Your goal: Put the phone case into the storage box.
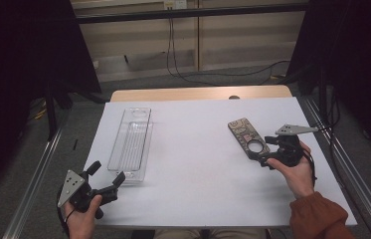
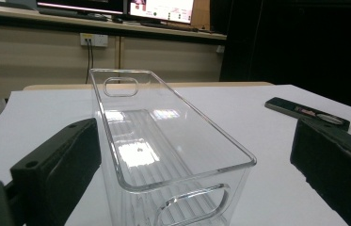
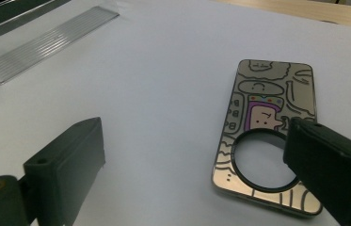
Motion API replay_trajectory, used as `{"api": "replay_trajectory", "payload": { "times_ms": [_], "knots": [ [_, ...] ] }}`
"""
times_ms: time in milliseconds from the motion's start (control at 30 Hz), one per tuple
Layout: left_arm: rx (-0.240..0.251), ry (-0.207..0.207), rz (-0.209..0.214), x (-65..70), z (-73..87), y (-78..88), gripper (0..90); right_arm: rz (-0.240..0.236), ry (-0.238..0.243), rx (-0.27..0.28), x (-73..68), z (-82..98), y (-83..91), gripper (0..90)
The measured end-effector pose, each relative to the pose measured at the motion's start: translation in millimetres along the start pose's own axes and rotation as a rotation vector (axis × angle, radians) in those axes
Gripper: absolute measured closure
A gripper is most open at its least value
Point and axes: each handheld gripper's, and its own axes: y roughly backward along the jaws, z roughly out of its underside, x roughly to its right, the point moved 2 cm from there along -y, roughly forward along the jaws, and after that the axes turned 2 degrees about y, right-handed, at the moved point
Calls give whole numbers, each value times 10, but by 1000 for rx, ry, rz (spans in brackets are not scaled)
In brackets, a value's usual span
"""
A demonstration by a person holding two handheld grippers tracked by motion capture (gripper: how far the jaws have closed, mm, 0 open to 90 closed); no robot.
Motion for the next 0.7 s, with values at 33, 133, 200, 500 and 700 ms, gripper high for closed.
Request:
{"api": "replay_trajectory", "payload": {
  "times_ms": [33, 133, 200, 500, 700],
  "knots": [
    [0, 1, 3, 0, 1, -1, 24, -4, 0, -7, 14, -2, -2, 97],
    [4, 6, 10, -2, 0, 2, 24, -18, -5, -10, 72, -21, -8, 174],
    [4, 5, 9, -6, 0, 4, 24, -24, -5, -25, 88, -21, -27, 204],
    [9, 9, 2, -23, -1, 16, 24, -27, -17, -64, 221, -112, -114, 343],
    [10, 8, 5, -20, -3, 16, 24, -18, -13, -46, 283, -181, -143, 502]
  ]
}}
